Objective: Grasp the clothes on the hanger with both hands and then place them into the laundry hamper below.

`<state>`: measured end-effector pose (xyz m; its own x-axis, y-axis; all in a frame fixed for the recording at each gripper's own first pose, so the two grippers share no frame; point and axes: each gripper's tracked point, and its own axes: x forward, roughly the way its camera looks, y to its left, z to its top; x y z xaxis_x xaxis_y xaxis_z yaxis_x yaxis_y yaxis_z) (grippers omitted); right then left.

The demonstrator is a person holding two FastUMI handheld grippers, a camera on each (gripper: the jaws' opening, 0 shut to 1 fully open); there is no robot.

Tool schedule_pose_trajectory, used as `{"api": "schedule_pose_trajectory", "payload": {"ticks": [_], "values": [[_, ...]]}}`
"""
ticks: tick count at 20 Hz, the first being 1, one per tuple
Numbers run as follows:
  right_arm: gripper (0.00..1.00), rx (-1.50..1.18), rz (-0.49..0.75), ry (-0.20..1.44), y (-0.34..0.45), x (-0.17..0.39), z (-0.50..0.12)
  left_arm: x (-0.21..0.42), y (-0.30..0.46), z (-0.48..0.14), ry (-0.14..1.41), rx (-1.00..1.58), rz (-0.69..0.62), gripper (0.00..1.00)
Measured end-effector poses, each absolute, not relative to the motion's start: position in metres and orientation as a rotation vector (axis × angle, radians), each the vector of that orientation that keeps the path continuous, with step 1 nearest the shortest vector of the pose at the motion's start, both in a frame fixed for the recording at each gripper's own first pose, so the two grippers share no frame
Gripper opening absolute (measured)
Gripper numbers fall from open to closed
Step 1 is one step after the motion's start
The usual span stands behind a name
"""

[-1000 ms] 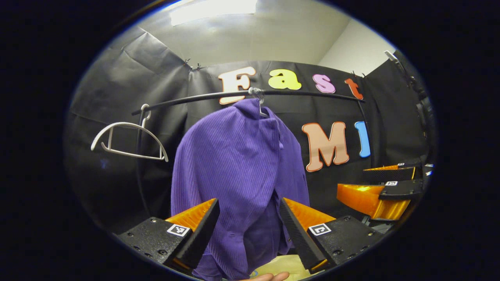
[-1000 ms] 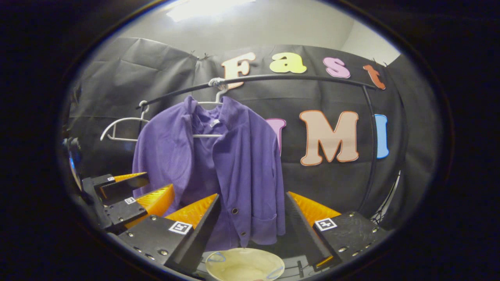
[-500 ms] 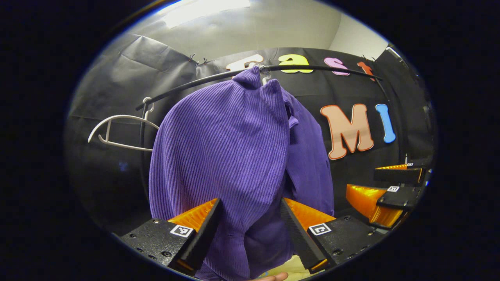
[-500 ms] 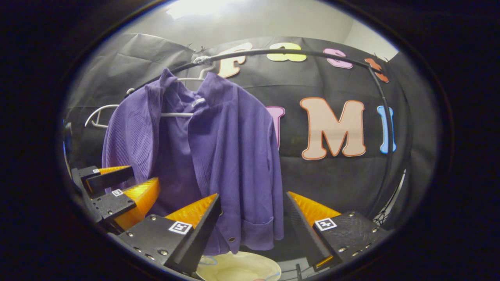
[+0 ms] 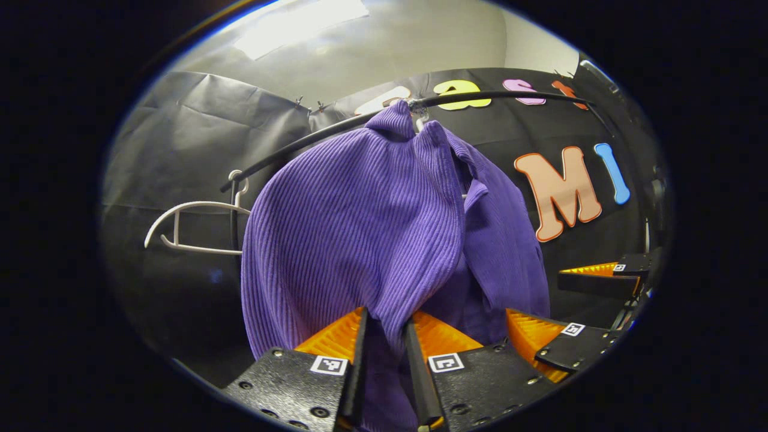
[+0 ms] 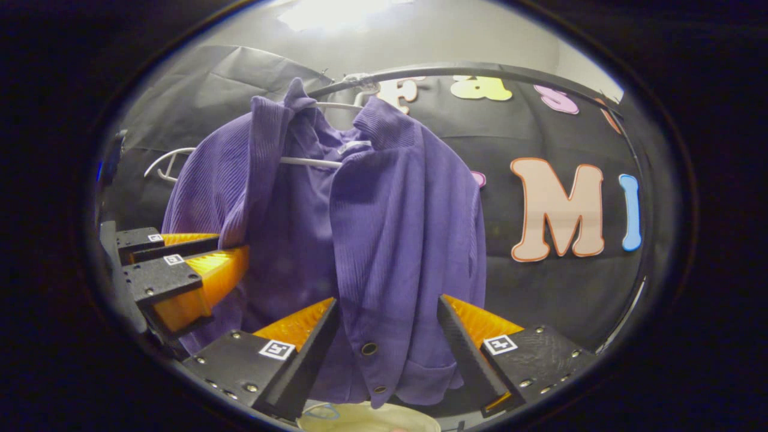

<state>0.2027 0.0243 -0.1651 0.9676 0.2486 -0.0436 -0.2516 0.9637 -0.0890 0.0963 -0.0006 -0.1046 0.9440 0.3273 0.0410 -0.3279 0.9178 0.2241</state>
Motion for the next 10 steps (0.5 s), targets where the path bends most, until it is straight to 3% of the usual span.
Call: {"api": "schedule_pose_trajectory", "payload": {"ticks": [3, 5, 10], "values": [[0.98, -0.147, 0.267, -0.024, 0.042, 0.204, -0.157, 0.077, 0.0, -0.084, -0.072, 0.216, 0.291, 0.2], [0.98, -0.178, 0.225, -0.069, 0.047, 0.205, -0.151, 0.065, -0.001, -0.079, -0.093, 0.17, 0.238, 0.02], [0.94, -0.196, 0.153, -0.081, 0.063, 0.231, -0.146, 0.051, -0.009, -0.079, -0.046, 0.078, 0.103, 0.0]]}}
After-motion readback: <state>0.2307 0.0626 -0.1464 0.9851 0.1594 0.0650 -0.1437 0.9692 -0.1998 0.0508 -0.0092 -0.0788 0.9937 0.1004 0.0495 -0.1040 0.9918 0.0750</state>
